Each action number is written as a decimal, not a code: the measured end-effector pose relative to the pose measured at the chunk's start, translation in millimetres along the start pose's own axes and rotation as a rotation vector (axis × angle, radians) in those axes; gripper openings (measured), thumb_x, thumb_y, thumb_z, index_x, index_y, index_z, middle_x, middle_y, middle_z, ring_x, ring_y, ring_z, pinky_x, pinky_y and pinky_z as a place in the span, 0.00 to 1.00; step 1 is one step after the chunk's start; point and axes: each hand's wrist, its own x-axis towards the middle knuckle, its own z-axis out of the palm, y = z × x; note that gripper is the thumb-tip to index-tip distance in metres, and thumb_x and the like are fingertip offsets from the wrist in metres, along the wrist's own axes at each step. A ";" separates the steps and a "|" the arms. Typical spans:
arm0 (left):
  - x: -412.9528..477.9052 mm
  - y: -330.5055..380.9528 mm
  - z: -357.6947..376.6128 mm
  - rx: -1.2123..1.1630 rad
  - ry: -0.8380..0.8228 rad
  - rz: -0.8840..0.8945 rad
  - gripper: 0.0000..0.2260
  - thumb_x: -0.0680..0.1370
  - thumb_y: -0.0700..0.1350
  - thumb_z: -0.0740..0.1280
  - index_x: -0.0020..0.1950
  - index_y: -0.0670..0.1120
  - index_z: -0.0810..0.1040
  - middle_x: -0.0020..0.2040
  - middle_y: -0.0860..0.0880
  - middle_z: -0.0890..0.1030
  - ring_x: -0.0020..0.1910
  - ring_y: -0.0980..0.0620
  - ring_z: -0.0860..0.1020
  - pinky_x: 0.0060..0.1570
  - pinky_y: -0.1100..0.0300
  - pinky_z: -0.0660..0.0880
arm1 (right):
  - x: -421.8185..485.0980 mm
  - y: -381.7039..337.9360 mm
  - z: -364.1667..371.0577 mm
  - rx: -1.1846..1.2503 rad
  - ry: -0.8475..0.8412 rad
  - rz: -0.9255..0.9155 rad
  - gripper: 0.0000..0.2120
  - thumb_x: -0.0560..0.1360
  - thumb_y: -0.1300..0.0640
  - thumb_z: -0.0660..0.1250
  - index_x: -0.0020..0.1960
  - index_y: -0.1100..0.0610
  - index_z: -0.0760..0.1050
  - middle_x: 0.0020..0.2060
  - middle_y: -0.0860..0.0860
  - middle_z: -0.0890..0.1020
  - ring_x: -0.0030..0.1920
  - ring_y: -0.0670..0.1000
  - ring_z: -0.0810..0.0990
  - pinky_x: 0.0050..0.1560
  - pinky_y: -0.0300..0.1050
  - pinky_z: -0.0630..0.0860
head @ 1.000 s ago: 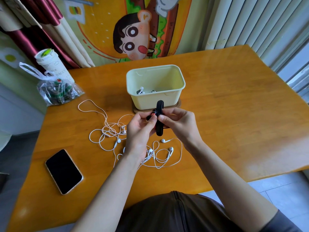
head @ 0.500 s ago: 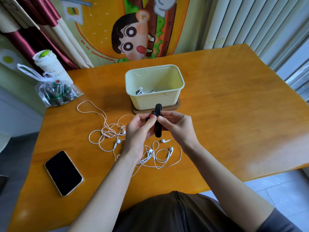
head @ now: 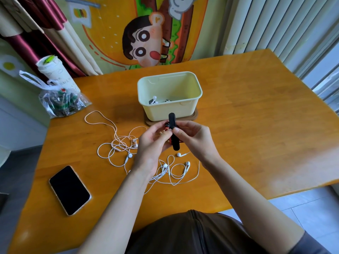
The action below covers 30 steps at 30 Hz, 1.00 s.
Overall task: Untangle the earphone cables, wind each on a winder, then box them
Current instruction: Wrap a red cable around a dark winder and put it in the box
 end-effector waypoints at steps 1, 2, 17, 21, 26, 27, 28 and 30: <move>-0.9 -0.1 0.1 0.002 -0.001 0.011 0.11 0.78 0.36 0.65 0.56 0.49 0.79 0.48 0.51 0.84 0.50 0.53 0.83 0.50 0.56 0.80 | 0.1 -0.4 -0.1 0.015 0.002 0.004 0.10 0.74 0.63 0.69 0.55 0.59 0.80 0.47 0.53 0.85 0.47 0.49 0.84 0.51 0.44 0.80; -1.6 -0.2 0.4 0.004 -0.003 0.024 0.11 0.78 0.36 0.65 0.55 0.49 0.79 0.48 0.51 0.84 0.50 0.53 0.83 0.49 0.56 0.80 | 0.0 -0.8 -0.5 0.035 0.002 0.008 0.10 0.74 0.64 0.69 0.54 0.60 0.80 0.47 0.54 0.85 0.47 0.49 0.84 0.50 0.44 0.80; 1.6 -0.8 -2.8 -0.038 -0.041 0.049 0.11 0.76 0.32 0.66 0.52 0.47 0.79 0.44 0.51 0.85 0.45 0.53 0.84 0.39 0.60 0.80 | -0.3 -8.0 -6.0 0.192 -0.032 0.141 0.08 0.72 0.65 0.69 0.51 0.60 0.81 0.35 0.52 0.85 0.35 0.47 0.82 0.37 0.38 0.77; 2.7 -1.8 -3.4 -0.056 -0.051 0.022 0.11 0.76 0.32 0.65 0.53 0.46 0.79 0.45 0.51 0.84 0.45 0.54 0.83 0.39 0.60 0.80 | -0.6 -6.0 -4.7 0.196 -0.032 0.135 0.09 0.72 0.65 0.69 0.51 0.59 0.81 0.36 0.51 0.85 0.34 0.46 0.82 0.38 0.38 0.78; 4.8 -1.5 -1.5 -0.064 -0.053 0.020 0.13 0.77 0.36 0.65 0.61 0.43 0.77 0.53 0.46 0.83 0.53 0.48 0.82 0.52 0.51 0.80 | 0.5 -4.7 -3.8 0.108 -0.009 -0.012 0.10 0.73 0.64 0.69 0.54 0.57 0.80 0.45 0.51 0.85 0.45 0.49 0.84 0.46 0.42 0.80; 5.2 -1.2 -1.5 -0.063 -0.053 0.024 0.13 0.77 0.37 0.65 0.61 0.43 0.77 0.53 0.46 0.83 0.53 0.48 0.82 0.52 0.51 0.80 | 0.2 -4.8 -3.4 0.080 -0.005 -0.041 0.11 0.73 0.64 0.69 0.55 0.56 0.79 0.47 0.51 0.85 0.47 0.50 0.84 0.48 0.44 0.80; 5.6 -0.5 -1.6 -0.060 -0.050 0.030 0.13 0.77 0.37 0.65 0.61 0.44 0.77 0.53 0.47 0.83 0.53 0.49 0.82 0.51 0.53 0.80 | -0.2 -5.0 -2.8 0.047 0.007 -0.068 0.12 0.74 0.64 0.69 0.56 0.55 0.79 0.48 0.51 0.84 0.49 0.50 0.84 0.50 0.46 0.80; 6.0 0.8 -1.6 -0.053 -0.039 0.035 0.12 0.77 0.37 0.65 0.60 0.45 0.77 0.52 0.48 0.84 0.51 0.52 0.82 0.49 0.55 0.80 | -1.2 -5.5 -0.4 -0.027 0.052 -0.118 0.12 0.73 0.64 0.69 0.55 0.53 0.78 0.49 0.49 0.84 0.48 0.49 0.84 0.50 0.49 0.81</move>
